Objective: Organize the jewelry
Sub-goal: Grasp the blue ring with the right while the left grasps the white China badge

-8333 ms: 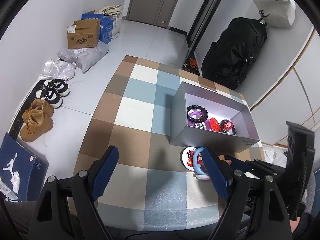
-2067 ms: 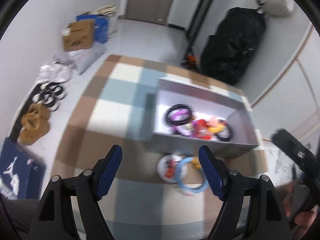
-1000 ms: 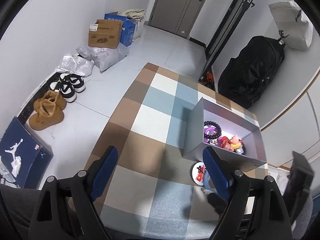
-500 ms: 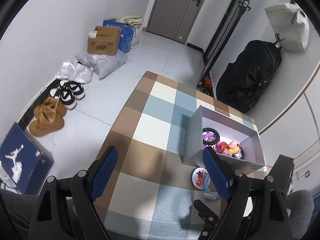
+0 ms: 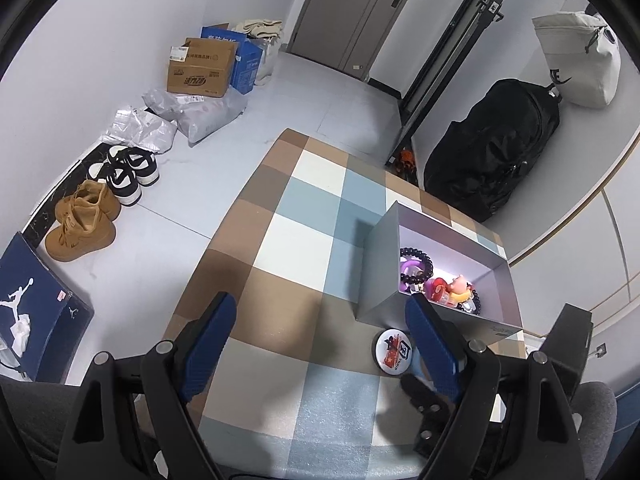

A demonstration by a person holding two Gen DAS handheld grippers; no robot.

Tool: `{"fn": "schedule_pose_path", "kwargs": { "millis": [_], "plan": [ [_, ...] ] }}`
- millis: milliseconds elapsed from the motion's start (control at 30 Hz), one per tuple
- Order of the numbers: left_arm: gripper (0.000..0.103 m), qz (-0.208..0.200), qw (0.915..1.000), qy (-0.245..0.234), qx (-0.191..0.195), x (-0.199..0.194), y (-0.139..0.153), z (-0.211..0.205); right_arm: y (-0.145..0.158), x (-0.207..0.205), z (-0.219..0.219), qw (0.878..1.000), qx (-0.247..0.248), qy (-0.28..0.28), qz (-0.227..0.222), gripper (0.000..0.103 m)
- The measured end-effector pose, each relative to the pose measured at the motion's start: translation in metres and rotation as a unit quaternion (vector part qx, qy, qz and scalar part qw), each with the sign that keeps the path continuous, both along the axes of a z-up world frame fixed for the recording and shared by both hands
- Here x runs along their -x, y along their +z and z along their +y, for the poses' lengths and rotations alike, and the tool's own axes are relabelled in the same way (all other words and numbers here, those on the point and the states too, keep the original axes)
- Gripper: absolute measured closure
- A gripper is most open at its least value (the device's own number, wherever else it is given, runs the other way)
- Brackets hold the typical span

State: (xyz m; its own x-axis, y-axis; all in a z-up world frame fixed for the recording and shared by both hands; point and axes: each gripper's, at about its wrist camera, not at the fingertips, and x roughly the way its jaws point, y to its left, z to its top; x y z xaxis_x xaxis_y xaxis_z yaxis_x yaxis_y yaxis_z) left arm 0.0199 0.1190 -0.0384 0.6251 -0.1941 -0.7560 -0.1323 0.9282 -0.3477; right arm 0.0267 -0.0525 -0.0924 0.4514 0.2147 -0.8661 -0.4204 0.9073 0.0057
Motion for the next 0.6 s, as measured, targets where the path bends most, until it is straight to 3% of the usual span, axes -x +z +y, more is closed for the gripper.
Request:
{"fn": "schedule_pose_path", "kwargs": {
  "millis": [67,600],
  "plan": [
    [0.020,0.002,1.0000,-0.001,-0.007,0.000,-0.001,-0.002,0.002,0.002,-0.002,1.000,-0.001,0.003,-0.002,0.044],
    [0.020,0.013,0.9973,-0.036,-0.063,0.004,-0.010,-0.027,0.018,0.008,-0.026,0.999,-0.044,-0.025,-0.003,0.045]
  ]
}}
